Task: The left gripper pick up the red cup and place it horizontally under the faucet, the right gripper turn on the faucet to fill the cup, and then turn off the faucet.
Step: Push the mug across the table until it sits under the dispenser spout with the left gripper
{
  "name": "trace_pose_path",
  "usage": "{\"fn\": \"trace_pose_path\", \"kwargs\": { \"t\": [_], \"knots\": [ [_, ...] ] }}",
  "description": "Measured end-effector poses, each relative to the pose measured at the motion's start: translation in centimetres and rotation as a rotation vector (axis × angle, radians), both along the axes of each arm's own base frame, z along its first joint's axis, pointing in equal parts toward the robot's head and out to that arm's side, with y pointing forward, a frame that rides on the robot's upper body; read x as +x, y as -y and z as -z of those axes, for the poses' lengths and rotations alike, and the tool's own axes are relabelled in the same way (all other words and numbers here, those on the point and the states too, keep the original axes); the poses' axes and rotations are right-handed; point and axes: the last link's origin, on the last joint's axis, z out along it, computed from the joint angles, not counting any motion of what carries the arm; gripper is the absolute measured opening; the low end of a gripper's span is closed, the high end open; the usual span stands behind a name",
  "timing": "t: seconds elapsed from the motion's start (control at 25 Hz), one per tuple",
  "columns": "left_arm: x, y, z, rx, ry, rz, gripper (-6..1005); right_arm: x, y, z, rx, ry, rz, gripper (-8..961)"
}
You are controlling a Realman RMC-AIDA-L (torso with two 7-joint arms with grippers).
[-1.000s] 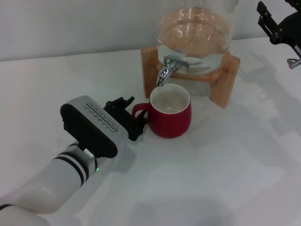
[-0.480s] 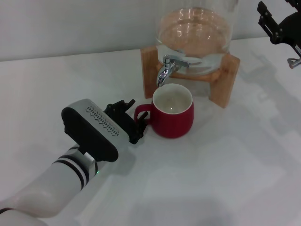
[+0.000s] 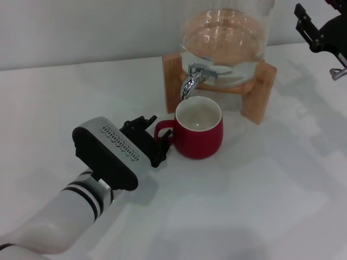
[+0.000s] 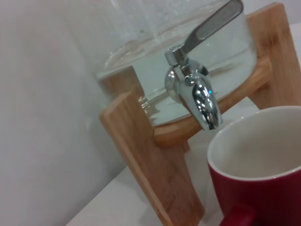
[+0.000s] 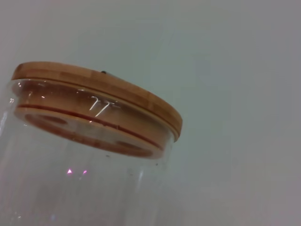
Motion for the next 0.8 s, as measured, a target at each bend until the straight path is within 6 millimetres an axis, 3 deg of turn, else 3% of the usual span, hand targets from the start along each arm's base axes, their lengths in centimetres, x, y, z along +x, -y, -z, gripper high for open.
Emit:
{"fn": "trace_pose_path", "kwargs": {
  "t": [0.8],
  "knots": [
    [0.18, 0.64, -0.54, 0.041, 0.092, -0.033, 422, 0.17, 0.34, 0.13, -0.008, 0.008, -0.003, 633]
  ]
}}
